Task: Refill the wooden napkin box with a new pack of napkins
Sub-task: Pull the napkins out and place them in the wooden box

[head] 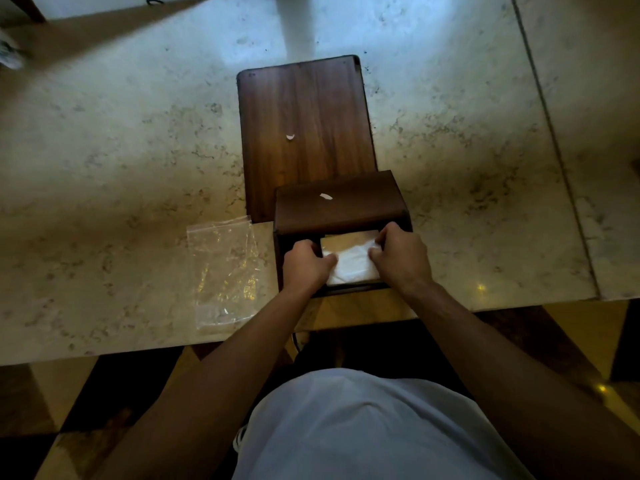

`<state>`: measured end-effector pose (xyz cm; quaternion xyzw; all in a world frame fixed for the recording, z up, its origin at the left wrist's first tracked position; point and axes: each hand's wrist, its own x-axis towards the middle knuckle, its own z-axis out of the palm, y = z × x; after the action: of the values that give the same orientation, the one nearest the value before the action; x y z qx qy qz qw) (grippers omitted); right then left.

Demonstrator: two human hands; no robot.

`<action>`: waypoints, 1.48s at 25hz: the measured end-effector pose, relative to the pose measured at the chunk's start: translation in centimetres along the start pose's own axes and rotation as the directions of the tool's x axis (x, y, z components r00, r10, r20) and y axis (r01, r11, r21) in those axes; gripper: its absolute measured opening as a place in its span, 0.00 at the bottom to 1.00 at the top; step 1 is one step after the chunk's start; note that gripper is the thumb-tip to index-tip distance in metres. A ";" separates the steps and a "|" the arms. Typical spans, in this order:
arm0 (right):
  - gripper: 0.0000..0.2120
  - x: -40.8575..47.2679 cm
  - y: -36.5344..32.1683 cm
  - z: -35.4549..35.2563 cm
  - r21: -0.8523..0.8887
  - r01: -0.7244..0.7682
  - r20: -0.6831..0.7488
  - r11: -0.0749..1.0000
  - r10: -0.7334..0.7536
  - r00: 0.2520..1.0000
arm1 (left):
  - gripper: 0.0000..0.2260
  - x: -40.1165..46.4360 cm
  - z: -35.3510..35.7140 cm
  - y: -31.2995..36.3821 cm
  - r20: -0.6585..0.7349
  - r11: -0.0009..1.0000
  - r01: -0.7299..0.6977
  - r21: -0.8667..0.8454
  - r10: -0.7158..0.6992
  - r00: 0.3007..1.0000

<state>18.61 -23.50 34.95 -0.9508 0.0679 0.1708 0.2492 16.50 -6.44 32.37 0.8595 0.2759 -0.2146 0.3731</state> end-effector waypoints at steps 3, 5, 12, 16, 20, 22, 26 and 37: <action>0.09 -0.1 -0.3 0.0 -0.069 0.026 0.009 0.997 -0.025 1.000 | 0.13 0.0 0.0 0.0 0.002 1.000 0.001 -0.001 -0.001 1.000; 0.12 -0.5 -0.6 0.3 -0.162 0.041 0.007 0.986 -0.040 0.999 | 0.11 0.0 0.0 0.1 0.015 1.000 0.002 -0.002 -0.002 1.000; 0.16 -1.6 -0.7 0.6 -0.129 -0.015 0.059 0.991 0.023 0.998 | 0.11 0.3 -0.1 0.3 0.060 0.999 0.016 -0.030 -0.014 0.998; 0.19 -2.1 -1.0 1.2 -0.102 -0.012 0.055 0.995 0.017 0.998 | 0.10 0.0 -0.3 0.0 0.071 0.999 0.000 -0.041 0.003 0.997; 0.20 -2.6 -1.3 2.2 -0.053 -0.011 0.068 0.999 0.015 0.998 | 0.08 -0.7 -1.1 -0.4 0.057 0.999 -0.033 -0.002 0.033 0.998; 0.19 -2.5 -1.6 2.5 -0.019 -0.013 0.085 1.000 0.014 0.996 | 0.08 -0.9 -1.5 -0.6 0.051 1.000 -0.024 -0.008 0.024 0.998; 0.19 -2.3 -1.8 2.7 0.024 -0.021 0.101 0.999 0.018 0.995 | 0.08 -1.3 -1.2 -0.3 0.038 1.000 -0.004 0.016 0.004 0.999; 0.18 -2.4 -0.8 2.8 0.109 -0.042 0.063 0.993 0.035 0.997 | 0.16 -1.4 -1.5 -0.2 0.164 0.996 -0.029 0.084 0.014 0.986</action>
<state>15.73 -21.34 33.88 -0.9285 0.0881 0.2003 0.3001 15.57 -5.64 33.97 0.8572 0.2255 -0.2920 0.3593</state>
